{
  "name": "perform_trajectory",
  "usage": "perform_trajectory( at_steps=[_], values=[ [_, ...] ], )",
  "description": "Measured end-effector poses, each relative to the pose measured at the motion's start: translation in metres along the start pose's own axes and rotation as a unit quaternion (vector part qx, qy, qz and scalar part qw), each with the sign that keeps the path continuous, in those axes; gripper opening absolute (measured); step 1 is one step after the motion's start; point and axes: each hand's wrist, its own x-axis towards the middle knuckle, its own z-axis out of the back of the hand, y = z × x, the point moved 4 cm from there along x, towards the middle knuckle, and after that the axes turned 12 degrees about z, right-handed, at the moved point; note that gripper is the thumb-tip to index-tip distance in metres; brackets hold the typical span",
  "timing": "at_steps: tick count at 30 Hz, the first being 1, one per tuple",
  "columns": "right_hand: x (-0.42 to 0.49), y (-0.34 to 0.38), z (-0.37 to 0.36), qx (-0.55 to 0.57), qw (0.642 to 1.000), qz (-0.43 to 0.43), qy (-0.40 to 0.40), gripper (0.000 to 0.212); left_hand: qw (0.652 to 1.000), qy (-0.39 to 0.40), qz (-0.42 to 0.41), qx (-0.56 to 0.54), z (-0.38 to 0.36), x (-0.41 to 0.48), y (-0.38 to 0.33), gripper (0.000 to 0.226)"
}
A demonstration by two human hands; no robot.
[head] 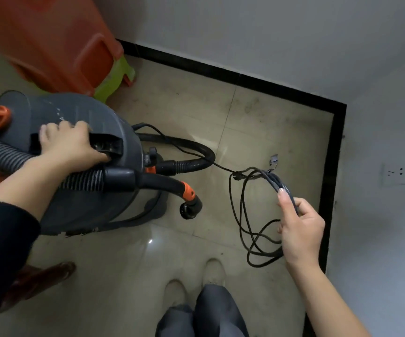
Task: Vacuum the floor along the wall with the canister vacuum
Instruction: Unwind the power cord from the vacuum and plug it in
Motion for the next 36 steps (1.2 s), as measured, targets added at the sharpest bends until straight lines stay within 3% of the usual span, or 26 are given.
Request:
perform_trajectory(
  at_steps=[2,4,6,8,11,14,17,20,22,25,28,30,36],
  values=[
    [-0.011,0.004,0.003,0.038,0.999,-0.014,0.014,0.030,0.988,-0.041,-0.094,-0.113,-0.003,-0.037,-0.028,0.057],
    [-0.025,0.008,0.004,0.059,0.997,-0.018,0.050,0.024,0.949,-0.073,-0.201,-0.233,-0.015,-0.097,-0.062,0.040],
    [-0.045,0.012,0.004,0.064,0.993,-0.021,0.096,0.020,0.915,0.018,-0.234,-0.330,-0.042,-0.158,-0.091,0.023],
    [-0.067,0.012,0.004,0.086,0.986,-0.034,0.137,0.014,0.876,0.204,-0.168,-0.403,-0.073,-0.203,-0.112,0.021],
    [-0.098,0.006,0.004,0.080,0.977,-0.037,0.195,0.009,0.763,0.421,-0.002,-0.490,-0.104,-0.236,-0.121,0.043],
    [-0.123,-0.008,0.005,0.022,0.966,-0.020,0.257,0.007,0.675,0.505,0.060,-0.534,-0.118,-0.247,-0.110,0.035],
    [-0.145,-0.018,0.004,-0.036,0.941,-0.014,0.335,0.011,0.623,0.520,0.059,-0.581,-0.128,-0.253,-0.094,0.015],
    [-0.150,-0.019,0.007,-0.010,0.935,-0.068,0.348,0.014,0.631,0.516,0.015,-0.578,-0.131,-0.255,-0.072,0.010],
    [-0.140,-0.023,0.014,-0.012,0.961,-0.094,0.260,0.024,0.645,0.525,-0.009,-0.556,-0.136,-0.256,-0.053,0.014],
    [-0.124,-0.030,0.008,-0.016,0.974,-0.153,0.165,0.019,0.654,0.542,-0.037,-0.526,-0.142,-0.261,-0.030,0.017],
    [-0.128,-0.034,-0.025,0.005,0.947,-0.224,0.230,0.023,0.664,0.556,-0.059,-0.497,-0.146,-0.269,-0.015,0.019],
    [-0.134,-0.034,-0.044,-0.001,0.934,-0.222,0.279,0.030,0.672,0.557,-0.065,-0.483,-0.151,-0.272,-0.008,0.019],
    [-0.139,-0.037,-0.032,-0.014,0.952,-0.188,0.239,0.030,0.651,0.533,0.032,-0.539,-0.170,-0.276,0.016,0.017]
  ],
)
